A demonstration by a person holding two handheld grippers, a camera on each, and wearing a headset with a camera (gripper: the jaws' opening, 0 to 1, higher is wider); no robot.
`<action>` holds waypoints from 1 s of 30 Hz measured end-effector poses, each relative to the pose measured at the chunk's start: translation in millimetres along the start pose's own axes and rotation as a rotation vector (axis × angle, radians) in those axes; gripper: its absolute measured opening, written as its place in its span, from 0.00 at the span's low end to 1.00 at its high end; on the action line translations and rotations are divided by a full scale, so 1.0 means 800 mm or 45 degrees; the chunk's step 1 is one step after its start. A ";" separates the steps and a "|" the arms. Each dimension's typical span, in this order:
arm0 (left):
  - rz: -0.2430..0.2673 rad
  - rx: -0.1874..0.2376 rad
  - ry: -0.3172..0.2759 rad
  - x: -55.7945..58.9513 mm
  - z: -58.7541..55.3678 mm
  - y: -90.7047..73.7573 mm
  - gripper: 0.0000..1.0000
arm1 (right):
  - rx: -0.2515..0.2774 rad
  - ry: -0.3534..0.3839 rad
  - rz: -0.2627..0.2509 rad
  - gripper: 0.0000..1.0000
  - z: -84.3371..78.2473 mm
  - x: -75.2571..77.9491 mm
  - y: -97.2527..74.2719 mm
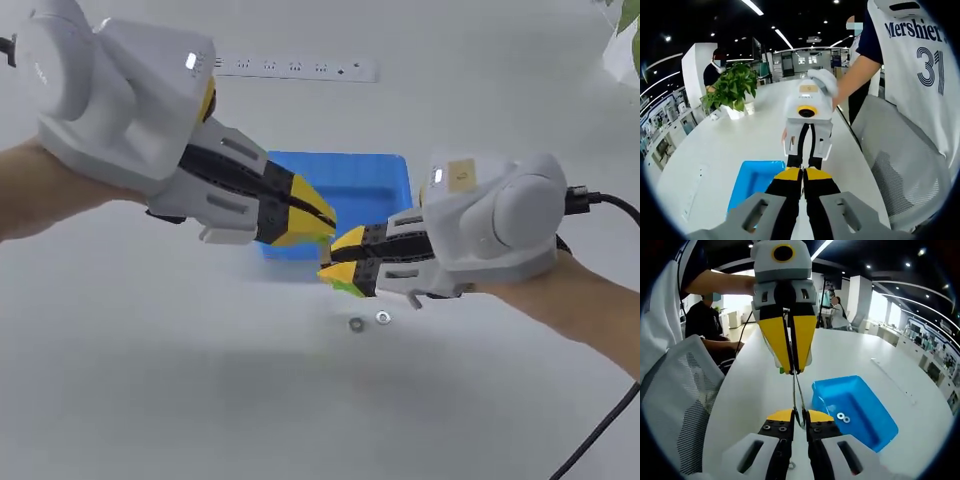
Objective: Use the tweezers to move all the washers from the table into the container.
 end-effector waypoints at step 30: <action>0.099 -0.004 0.070 -0.063 0.008 -0.019 0.05 | 0.016 -0.076 -0.099 0.10 0.032 0.065 0.012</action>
Point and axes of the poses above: the centre of the closed fingertips' face, and the gripper's own axes: y roughly forward along the fingers, x roughly to its right, z roughly out of its top, the point moved 4 cm from there along -y, roughly backward along the fingers, and after that the axes turned 4 degrees about -x, right-handed, at the moved point
